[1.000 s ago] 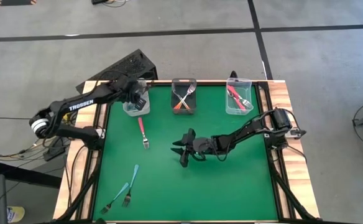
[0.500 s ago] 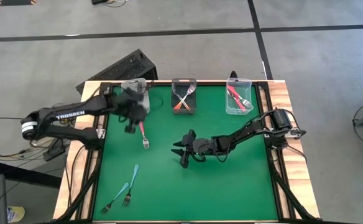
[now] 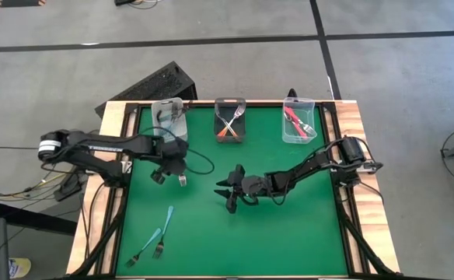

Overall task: Sort silverware by color (type)
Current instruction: Put the pink fork into the transparent bin

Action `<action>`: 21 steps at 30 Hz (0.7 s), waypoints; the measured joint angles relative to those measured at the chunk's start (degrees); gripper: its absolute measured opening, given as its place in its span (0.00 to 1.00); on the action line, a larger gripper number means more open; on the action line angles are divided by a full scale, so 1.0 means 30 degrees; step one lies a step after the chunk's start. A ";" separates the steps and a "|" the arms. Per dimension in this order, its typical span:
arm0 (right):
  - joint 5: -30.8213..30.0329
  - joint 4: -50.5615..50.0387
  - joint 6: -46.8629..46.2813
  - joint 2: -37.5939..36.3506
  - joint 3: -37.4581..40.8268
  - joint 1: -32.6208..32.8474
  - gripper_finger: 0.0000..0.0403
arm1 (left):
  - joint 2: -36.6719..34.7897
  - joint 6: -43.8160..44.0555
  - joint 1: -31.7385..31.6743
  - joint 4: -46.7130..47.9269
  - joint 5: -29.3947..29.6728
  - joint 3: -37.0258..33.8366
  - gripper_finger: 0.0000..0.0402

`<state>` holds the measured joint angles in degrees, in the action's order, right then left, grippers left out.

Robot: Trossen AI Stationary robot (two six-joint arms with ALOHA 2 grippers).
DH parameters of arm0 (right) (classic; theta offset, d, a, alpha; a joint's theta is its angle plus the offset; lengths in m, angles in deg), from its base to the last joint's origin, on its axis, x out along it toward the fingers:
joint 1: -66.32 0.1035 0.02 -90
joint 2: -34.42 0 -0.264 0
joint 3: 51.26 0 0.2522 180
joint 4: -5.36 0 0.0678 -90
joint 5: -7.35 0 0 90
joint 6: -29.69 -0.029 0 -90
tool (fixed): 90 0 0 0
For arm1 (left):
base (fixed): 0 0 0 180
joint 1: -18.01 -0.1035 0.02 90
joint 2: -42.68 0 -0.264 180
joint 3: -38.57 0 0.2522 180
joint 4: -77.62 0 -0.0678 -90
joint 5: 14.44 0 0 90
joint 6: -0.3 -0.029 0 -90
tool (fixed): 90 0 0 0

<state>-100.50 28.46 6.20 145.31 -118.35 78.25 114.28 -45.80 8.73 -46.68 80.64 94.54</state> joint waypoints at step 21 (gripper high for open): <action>0.0060 -0.1189 -0.0026 0.0000 0.0000 0.0005 0.42 | 0.6481 -0.3082 0.0007 -0.0817 0.2553 0.0199 0.30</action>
<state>-100.32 24.90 6.12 145.31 -118.35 78.27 133.73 -55.04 8.75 -49.14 88.29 95.13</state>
